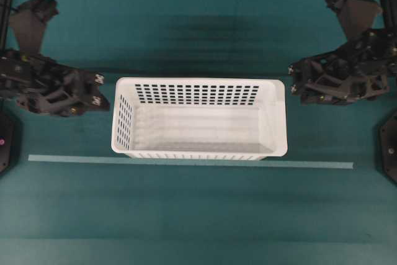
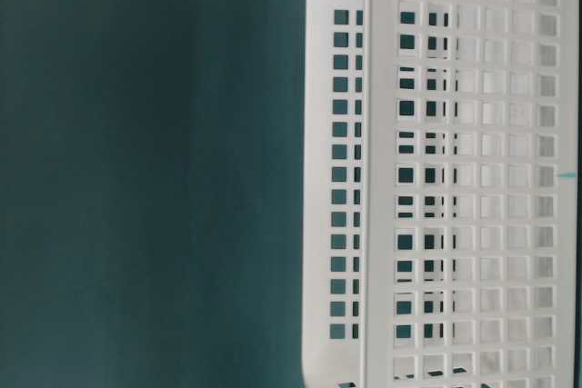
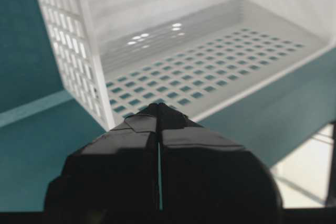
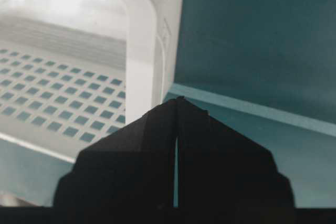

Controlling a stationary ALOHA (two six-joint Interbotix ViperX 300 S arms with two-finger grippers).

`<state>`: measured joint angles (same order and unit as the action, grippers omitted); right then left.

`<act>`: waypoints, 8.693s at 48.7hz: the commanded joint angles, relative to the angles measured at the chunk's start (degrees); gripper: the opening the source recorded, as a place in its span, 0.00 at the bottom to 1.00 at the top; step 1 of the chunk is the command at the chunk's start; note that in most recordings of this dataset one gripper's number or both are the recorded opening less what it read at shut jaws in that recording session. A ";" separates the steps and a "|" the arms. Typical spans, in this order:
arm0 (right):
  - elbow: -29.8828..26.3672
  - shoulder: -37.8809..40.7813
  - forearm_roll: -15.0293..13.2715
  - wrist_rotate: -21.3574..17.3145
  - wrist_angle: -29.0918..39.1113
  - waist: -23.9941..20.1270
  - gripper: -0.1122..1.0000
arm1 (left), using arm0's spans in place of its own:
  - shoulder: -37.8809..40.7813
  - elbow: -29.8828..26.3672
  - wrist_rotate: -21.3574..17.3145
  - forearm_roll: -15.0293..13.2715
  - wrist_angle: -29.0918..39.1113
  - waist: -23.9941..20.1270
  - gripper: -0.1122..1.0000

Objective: Lift the white basket with both hands.
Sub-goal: 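Move both grippers inward toward the short ends of the white basket, then lower both grippers onto the basket's end rims and close them, then lift the basket upward with both grippers holding its end rims, then hold the basket raised with both grippers, then lower the basket back onto the table with both grippers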

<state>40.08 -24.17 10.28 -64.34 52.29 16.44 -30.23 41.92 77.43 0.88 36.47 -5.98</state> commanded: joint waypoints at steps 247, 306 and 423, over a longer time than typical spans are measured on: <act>-37.71 9.14 2.99 -6.94 23.29 -6.42 0.29 | 9.76 -38.67 -4.92 0.44 31.55 -0.09 0.20; -58.01 11.51 1.05 -6.42 36.83 -7.65 0.29 | 16.26 -62.93 -10.46 0.44 45.35 0.88 0.20; -14.50 16.26 -0.53 -2.37 1.76 -8.61 0.29 | 17.40 -14.85 -11.95 0.62 11.69 -0.70 0.20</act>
<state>26.54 -10.46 9.49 -69.52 56.60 9.58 -14.41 27.86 66.97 1.05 51.33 -7.03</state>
